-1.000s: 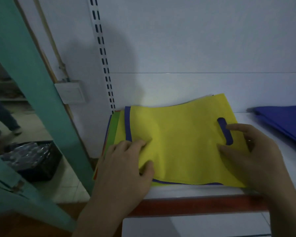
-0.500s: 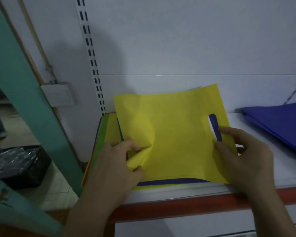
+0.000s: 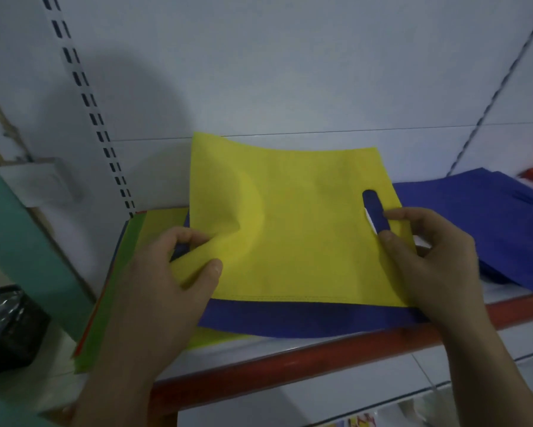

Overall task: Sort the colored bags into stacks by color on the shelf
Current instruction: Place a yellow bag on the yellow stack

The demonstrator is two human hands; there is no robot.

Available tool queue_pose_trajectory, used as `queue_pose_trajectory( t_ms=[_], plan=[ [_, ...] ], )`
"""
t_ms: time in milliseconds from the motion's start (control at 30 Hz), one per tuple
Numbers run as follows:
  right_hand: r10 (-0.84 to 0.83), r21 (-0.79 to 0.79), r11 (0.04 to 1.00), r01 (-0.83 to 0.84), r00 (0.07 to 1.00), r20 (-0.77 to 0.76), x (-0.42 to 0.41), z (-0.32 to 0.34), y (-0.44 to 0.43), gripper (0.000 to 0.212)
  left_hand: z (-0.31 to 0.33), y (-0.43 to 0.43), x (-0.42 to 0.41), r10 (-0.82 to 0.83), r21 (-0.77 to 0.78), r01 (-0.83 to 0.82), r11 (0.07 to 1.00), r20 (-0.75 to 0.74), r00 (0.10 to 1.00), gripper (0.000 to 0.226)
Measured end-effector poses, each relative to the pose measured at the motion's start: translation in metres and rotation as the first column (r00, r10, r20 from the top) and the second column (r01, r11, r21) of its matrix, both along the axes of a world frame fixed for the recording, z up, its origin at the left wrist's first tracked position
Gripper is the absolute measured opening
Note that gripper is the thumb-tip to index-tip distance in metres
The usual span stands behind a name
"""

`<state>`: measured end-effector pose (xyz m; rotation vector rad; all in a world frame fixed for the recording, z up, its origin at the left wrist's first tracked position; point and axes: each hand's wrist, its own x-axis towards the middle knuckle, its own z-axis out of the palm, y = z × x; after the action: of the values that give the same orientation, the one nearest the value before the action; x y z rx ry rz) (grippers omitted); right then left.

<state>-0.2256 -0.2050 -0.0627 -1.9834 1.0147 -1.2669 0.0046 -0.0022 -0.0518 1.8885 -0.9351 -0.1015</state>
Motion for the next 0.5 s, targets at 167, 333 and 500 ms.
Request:
queue_pose_trajectory(
  t_ms=[167,333,500],
  plan=[
    [-0.078,-0.055,0.995,0.079,0.997,0.014,-0.041,0.009,-0.032,0.017,0.004,-0.033,-0.04,-0.04,-0.085,0.043,0.995,0.032,0.999,0.034],
    [-0.095,-0.069,0.993,0.099,0.994,0.06,-0.093,0.018,-0.074,0.011,0.005,-0.074,-0.087,-0.055,-0.158,0.067,0.985,0.084,0.995,0.045],
    [-0.051,-0.019,0.998,0.053,0.996,0.072,-0.15,0.025,-0.126,0.011,0.005,-0.127,-0.149,-0.005,-0.192,0.029,0.981,0.127,0.992,0.026]
  ],
)
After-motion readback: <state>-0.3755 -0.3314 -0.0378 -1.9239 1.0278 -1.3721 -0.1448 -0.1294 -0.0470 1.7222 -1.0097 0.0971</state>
